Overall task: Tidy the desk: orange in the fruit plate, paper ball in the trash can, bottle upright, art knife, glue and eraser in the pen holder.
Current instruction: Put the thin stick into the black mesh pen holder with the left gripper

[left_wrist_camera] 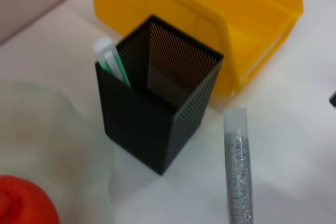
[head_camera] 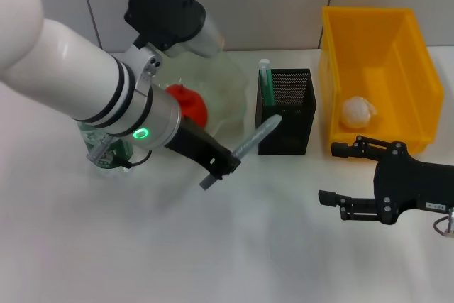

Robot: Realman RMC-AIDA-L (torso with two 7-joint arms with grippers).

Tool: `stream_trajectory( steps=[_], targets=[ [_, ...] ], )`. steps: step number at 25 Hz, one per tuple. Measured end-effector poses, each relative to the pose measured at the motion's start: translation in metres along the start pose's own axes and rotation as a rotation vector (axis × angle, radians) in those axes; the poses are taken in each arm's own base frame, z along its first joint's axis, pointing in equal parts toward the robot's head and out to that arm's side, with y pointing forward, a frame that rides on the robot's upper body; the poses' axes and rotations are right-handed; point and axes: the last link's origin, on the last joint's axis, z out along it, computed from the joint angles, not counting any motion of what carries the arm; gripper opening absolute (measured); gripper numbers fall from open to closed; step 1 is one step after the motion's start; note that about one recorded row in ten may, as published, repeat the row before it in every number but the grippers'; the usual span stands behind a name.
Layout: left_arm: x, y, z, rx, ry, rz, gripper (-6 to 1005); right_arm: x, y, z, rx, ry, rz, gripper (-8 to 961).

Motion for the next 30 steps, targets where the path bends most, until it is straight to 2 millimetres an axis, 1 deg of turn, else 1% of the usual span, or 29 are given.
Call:
stream_trajectory(
  steps=[4,8,9,11,13,14,15,16,18,19,20,23,24,25,28,29,30],
  targets=[
    [0.001,0.001,-0.004,-0.002,0.066,-0.008,152,0.003,0.004,0.0,-0.006,0.002,0.019,817],
    [0.002,0.003,-0.009,-0.039,0.159,-0.002,147,0.004,0.005,0.0,-0.014,0.004,0.04,817],
    [0.002,0.003,-0.015,-0.07,0.234,0.002,147,0.005,0.006,0.0,-0.016,0.006,0.054,817],
    [0.002,0.004,-0.017,-0.085,0.268,0.008,147,0.005,0.006,0.0,-0.017,0.007,0.06,817],
    [0.002,0.004,-0.024,-0.125,0.379,0.015,147,0.006,0.007,0.0,-0.022,0.014,0.071,817],
    [0.002,0.005,-0.027,-0.161,0.475,0.019,147,0.007,0.007,0.0,-0.026,0.02,0.081,817],
    [0.002,0.005,-0.027,-0.161,0.475,0.019,147,0.007,0.007,0.0,-0.026,0.02,0.081,817],
    [0.002,0.005,-0.028,-0.183,0.544,0.027,147,0.007,0.007,0.0,-0.028,0.022,0.084,817],
    [0.003,0.005,-0.028,-0.208,0.624,0.03,148,0.007,0.007,-0.001,-0.028,0.023,0.089,817],
    [0.002,0.003,-0.025,-0.223,0.69,0.028,148,0.008,0.008,-0.001,-0.029,0.025,0.096,817],
    [0.002,0.003,-0.025,-0.223,0.69,0.028,148,0.008,0.008,-0.001,-0.029,0.025,0.096,817],
    [0.003,-0.001,-0.015,-0.237,0.759,0.02,148,0.008,0.008,-0.001,-0.033,0.029,0.1,817],
    [0.003,-0.005,-0.007,-0.244,0.81,0.014,148,0.008,0.008,-0.001,-0.033,0.029,0.1,817],
    [0.003,-0.005,-0.007,-0.244,0.81,0.014,148,0.008,0.008,-0.001,-0.033,0.029,0.1,817],
    [0.002,-0.008,0.006,-0.238,0.889,0.016,148,0.008,0.009,0.0,-0.035,0.028,0.102,817],
    [0.001,-0.009,0.017,-0.211,0.959,0.021,146,0.009,0.01,0.001,-0.039,0.03,0.102,817],
    [0.001,-0.009,0.017,-0.211,0.959,0.021,144,0.009,0.01,0.001,-0.039,0.03,0.102,817]
  ],
)
